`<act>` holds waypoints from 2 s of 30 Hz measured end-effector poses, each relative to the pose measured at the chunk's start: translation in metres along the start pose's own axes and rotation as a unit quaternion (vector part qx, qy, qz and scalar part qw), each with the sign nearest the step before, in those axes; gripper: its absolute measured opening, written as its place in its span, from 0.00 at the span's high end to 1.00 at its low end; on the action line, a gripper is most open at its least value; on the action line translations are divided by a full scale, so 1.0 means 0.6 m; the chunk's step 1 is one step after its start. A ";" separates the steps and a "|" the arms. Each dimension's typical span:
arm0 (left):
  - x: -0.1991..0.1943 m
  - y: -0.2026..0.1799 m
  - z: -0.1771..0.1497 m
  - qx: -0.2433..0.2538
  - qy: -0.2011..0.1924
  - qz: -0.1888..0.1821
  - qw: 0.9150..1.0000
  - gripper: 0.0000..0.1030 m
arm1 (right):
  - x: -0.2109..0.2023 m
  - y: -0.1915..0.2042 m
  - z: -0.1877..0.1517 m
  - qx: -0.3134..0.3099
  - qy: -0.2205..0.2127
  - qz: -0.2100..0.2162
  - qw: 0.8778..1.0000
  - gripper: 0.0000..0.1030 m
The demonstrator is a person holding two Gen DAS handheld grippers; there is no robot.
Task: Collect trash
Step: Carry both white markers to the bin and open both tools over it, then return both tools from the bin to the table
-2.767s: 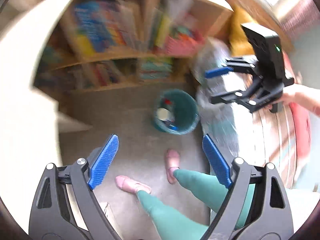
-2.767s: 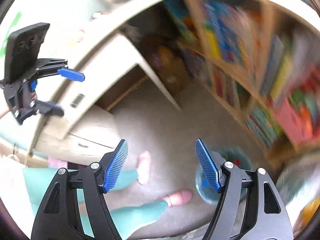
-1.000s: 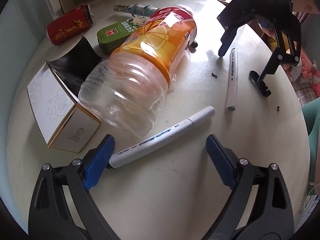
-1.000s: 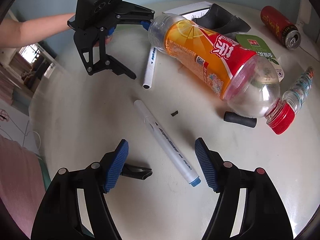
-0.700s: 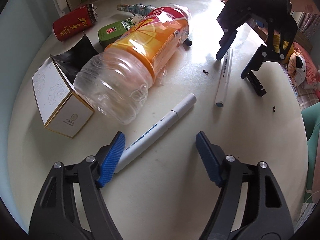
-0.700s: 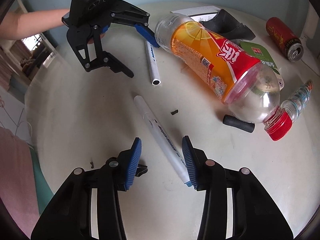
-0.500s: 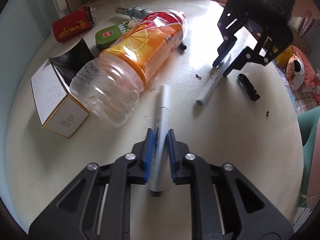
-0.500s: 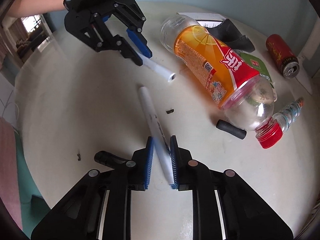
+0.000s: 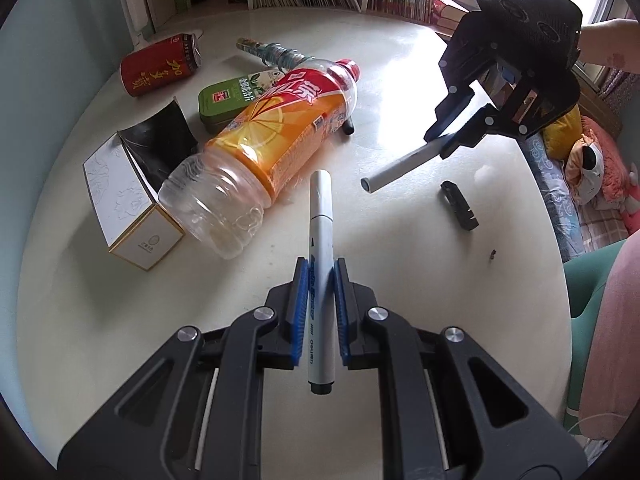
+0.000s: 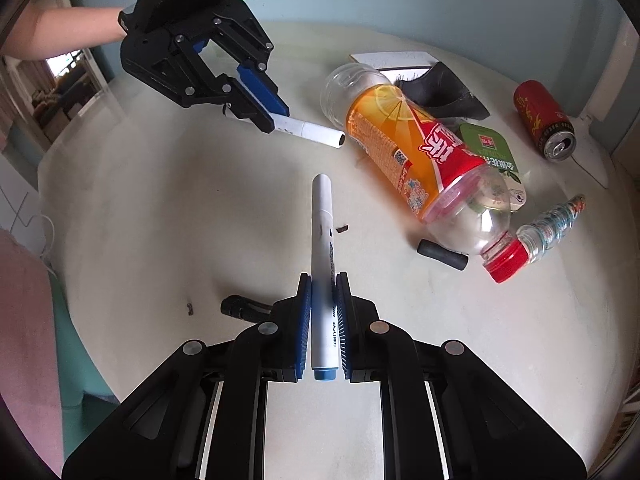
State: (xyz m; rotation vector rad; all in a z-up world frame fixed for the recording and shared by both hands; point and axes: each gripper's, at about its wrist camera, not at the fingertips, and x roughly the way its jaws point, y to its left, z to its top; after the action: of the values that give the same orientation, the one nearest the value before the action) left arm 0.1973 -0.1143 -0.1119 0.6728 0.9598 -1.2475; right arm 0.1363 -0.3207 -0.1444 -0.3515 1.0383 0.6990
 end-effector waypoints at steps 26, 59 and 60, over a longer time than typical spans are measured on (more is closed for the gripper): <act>0.104 -0.484 0.250 0.180 -0.001 -0.126 0.976 0.89 | -0.292 0.107 -0.492 0.272 -0.066 -0.123 0.952 0.87; 0.932 -1.027 0.219 0.245 0.245 -0.184 0.920 0.40 | 0.031 0.175 -1.305 0.662 -0.032 -0.126 0.738 0.61; 0.938 -1.030 0.215 0.250 0.253 -0.181 0.917 0.40 | 0.034 0.171 -1.308 0.666 -0.033 -0.124 0.735 0.61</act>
State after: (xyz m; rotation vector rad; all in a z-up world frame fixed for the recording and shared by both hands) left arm -0.3545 -0.6238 -0.5005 1.3105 1.2367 -1.7186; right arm -0.4472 -0.6892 -0.5327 0.7869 1.1484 -0.3847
